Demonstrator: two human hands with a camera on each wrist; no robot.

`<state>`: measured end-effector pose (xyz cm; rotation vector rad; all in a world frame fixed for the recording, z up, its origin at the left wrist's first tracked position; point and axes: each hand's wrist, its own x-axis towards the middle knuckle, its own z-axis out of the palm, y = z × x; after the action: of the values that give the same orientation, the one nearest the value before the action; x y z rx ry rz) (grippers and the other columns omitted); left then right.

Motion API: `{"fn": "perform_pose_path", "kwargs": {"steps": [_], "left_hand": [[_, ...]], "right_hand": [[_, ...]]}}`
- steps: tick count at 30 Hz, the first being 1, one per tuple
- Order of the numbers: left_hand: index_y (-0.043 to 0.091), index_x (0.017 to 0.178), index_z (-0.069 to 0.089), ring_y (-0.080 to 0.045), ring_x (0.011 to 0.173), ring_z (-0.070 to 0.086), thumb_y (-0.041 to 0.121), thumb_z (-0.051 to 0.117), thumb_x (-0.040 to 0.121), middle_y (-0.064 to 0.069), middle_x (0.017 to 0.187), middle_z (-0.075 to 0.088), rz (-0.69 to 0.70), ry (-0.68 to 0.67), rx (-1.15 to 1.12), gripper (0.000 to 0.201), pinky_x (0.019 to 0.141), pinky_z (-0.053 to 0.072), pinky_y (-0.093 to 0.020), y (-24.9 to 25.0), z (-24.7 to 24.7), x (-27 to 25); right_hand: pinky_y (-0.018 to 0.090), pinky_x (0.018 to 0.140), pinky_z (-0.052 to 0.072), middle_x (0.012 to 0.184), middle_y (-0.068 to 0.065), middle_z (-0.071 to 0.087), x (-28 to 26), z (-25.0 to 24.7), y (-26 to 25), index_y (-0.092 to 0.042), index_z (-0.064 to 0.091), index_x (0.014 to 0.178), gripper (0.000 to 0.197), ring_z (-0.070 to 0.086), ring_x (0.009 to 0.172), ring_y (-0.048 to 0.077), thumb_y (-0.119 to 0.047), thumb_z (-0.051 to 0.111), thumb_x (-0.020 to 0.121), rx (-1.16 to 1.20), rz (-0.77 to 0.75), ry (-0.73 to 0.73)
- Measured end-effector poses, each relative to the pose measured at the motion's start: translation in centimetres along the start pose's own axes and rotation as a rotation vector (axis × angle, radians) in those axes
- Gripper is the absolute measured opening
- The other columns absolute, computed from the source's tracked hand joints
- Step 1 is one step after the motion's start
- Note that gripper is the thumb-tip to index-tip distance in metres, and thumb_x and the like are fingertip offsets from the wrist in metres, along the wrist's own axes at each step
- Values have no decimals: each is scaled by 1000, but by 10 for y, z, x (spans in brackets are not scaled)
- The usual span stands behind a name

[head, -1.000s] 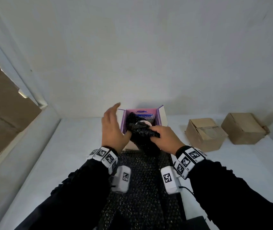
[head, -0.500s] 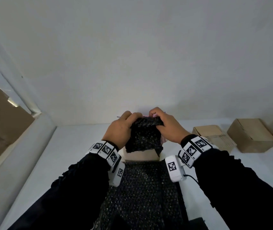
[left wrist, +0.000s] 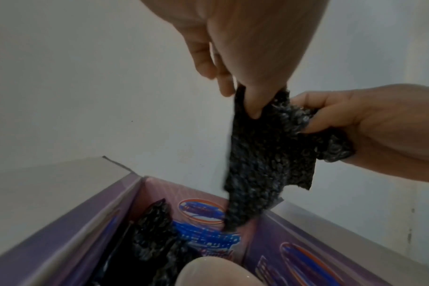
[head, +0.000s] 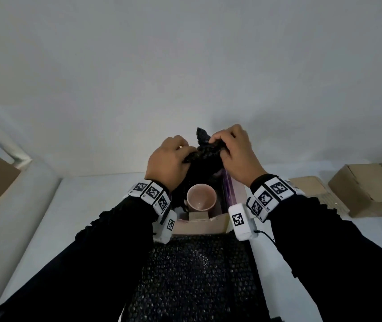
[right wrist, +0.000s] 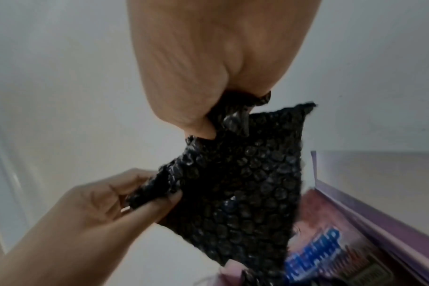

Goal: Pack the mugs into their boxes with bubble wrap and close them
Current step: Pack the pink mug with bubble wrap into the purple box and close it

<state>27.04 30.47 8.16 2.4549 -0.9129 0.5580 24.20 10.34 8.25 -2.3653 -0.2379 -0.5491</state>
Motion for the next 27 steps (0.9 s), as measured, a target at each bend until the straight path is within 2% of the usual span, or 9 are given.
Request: {"fn": "perform_pose_path", "kwargs": {"steps": [3, 6, 10, 14, 16, 18, 21, 24, 27], "left_hand": [[24, 108, 59, -28, 69, 59, 4, 59, 73, 1, 103, 56, -208, -91, -40, 40, 56, 51, -37, -13, 9, 1], [18, 99, 65, -30, 75, 60, 1, 59, 71, -2, 103, 57, -211, -220, -52, 33, 65, 51, -37, -22, 24, -8], [12, 110, 69, -27, 98, 61, 13, 63, 79, -7, 114, 63, -175, -419, -49, 32, 85, 45, -29, -25, 35, -11], [15, 121, 63, -26, 111, 58, 14, 54, 85, -7, 124, 61, -160, -708, -15, 37, 94, 46, -37, -22, 43, -8], [22, 131, 55, -23, 115, 56, 14, 50, 88, -3, 131, 58, -160, -823, 46, 44, 95, 47, -39, -19, 48, -10], [28, 136, 48, -21, 118, 55, 16, 49, 89, 0, 135, 55, -153, -873, 96, 48, 96, 47, -42, -19, 51, -10], [27, 135, 47, -23, 117, 56, 20, 49, 90, 0, 134, 56, -155, -920, 120, 46, 96, 47, -43, -18, 51, -7], [22, 129, 51, -25, 116, 57, 19, 50, 85, -2, 130, 57, -161, -950, 120, 44, 94, 48, -44, -18, 52, -8], [17, 128, 52, -26, 116, 56, 14, 51, 83, -7, 130, 56, -149, -962, 89, 45, 94, 48, -45, -18, 53, -9]], "right_hand": [[35, 74, 41, 104, 3, 46, -7, 19, 3, -17, 51, 109, 42, 43, 93, 22, 9, 48, 76, -50, -83, -113], [37, 66, 42, 95, 0, 44, -15, 37, 11, -20, 50, 97, 33, 42, 85, 21, 4, 52, 75, -192, -109, -199], [42, 68, 48, 98, 5, 46, -19, 54, 19, -17, 53, 96, 19, 47, 90, 25, -3, 51, 84, -373, 2, -347], [39, 72, 46, 109, 10, 51, -18, 60, 18, -12, 55, 104, 16, 52, 101, 29, -11, 48, 90, -519, 77, -432], [38, 77, 44, 112, 11, 57, -18, 62, 17, -12, 54, 111, 25, 54, 105, 30, -22, 52, 89, -583, 52, -471], [35, 74, 40, 109, 11, 62, -21, 65, 17, -12, 47, 118, 41, 58, 101, 30, -29, 57, 82, -638, 20, -524], [34, 65, 39, 104, 10, 65, -23, 67, 15, -10, 40, 123, 52, 63, 94, 30, -26, 63, 79, -649, 56, -650], [37, 73, 43, 109, 10, 65, -18, 67, 13, -11, 53, 116, 29, 61, 102, 30, -17, 55, 87, -686, 60, -672], [43, 83, 39, 107, 9, 59, -18, 61, 9, -18, 67, 90, 14, 47, 106, 33, -25, 57, 83, -883, -70, -519]]}}
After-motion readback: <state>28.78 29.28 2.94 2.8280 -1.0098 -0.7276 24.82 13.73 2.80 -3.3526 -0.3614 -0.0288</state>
